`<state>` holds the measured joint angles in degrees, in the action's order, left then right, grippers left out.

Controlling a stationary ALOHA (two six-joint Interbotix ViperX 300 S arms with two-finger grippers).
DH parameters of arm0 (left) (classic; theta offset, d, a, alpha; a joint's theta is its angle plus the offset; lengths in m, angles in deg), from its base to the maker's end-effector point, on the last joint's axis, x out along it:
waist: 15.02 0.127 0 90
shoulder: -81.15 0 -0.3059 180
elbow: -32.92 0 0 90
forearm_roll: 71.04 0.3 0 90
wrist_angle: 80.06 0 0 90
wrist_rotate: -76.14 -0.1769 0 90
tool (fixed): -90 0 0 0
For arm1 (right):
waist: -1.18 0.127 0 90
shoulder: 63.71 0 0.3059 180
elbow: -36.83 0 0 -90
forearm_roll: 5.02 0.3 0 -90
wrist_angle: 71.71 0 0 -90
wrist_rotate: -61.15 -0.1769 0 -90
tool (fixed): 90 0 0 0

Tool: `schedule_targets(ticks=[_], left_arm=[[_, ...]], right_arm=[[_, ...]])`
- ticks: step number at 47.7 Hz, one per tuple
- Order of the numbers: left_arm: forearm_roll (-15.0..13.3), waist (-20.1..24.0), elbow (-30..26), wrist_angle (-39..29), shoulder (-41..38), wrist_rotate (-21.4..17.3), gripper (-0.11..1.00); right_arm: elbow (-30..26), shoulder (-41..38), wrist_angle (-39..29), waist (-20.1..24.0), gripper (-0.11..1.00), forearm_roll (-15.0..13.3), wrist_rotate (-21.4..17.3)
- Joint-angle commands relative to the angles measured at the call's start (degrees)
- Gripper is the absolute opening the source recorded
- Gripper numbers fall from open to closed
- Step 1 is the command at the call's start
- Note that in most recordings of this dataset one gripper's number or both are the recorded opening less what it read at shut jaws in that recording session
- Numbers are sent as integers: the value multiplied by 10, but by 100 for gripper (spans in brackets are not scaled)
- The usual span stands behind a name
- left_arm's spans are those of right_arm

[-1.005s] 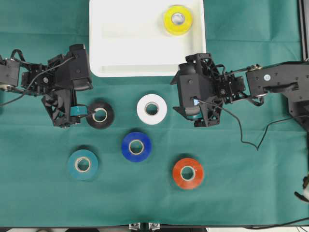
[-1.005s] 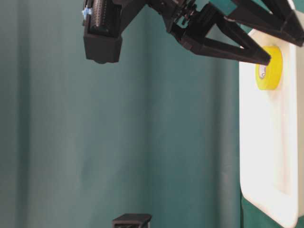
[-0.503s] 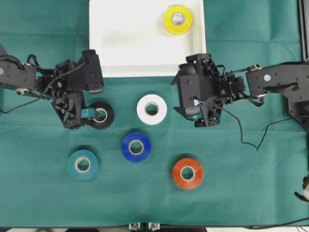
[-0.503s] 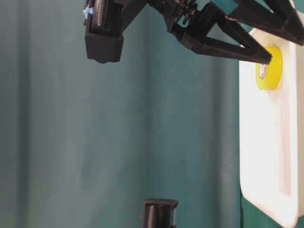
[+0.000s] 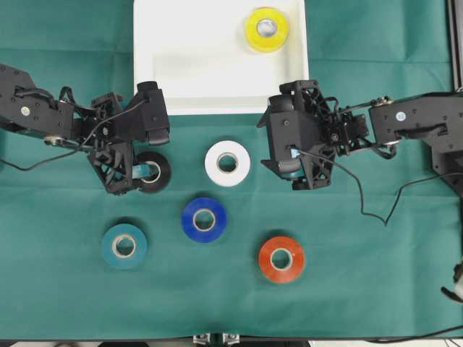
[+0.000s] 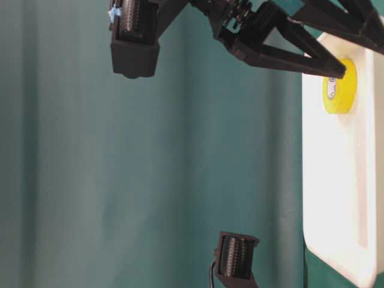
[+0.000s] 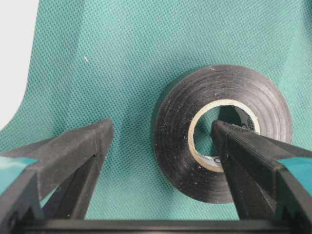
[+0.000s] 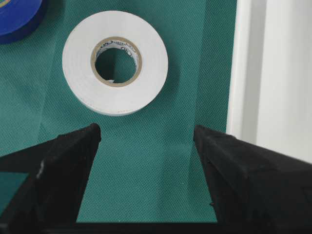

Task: Put the tape alternately from left to right into the white case.
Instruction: 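Lower the left gripper into the black tape roll's hole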

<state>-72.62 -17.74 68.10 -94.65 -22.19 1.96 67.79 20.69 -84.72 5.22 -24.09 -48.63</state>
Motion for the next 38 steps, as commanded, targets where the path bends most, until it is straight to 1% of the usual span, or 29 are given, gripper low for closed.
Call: schedule_targets(ticks=[1,9,13,14,19,22,25,27,29,38], left_arm=[[-1,-4,-8,-1,4,0,71],[-1,-4,-12,-1,6,-2,70],[-1,-4,-16,-3,8,-3,63],[-1,-4,-18,-4,8,-3,60],[0,-5,-24,-9,8,-6,31],[0,-5,-26,-11,9,-7,16],[0,-6,-29,-14,9,-7,5],[0,-7,-30,-17,8,-7,-1],[0,-7,-30,-19,9,-7,-4],[0,-8,-30,-23,9,-7,-4]], right_arm=[[-4,14,4,2,86,1,-1],[-4,13,4,2,85,1,-1],[-4,14,4,2,85,0,-1],[-4,14,4,2,86,0,-1],[-4,14,5,2,85,0,-1],[-4,14,6,2,85,0,-1],[-4,14,8,2,85,1,-1],[-4,13,9,2,85,1,-1],[-4,14,9,2,85,0,-1],[-4,14,9,2,85,0,-1]])
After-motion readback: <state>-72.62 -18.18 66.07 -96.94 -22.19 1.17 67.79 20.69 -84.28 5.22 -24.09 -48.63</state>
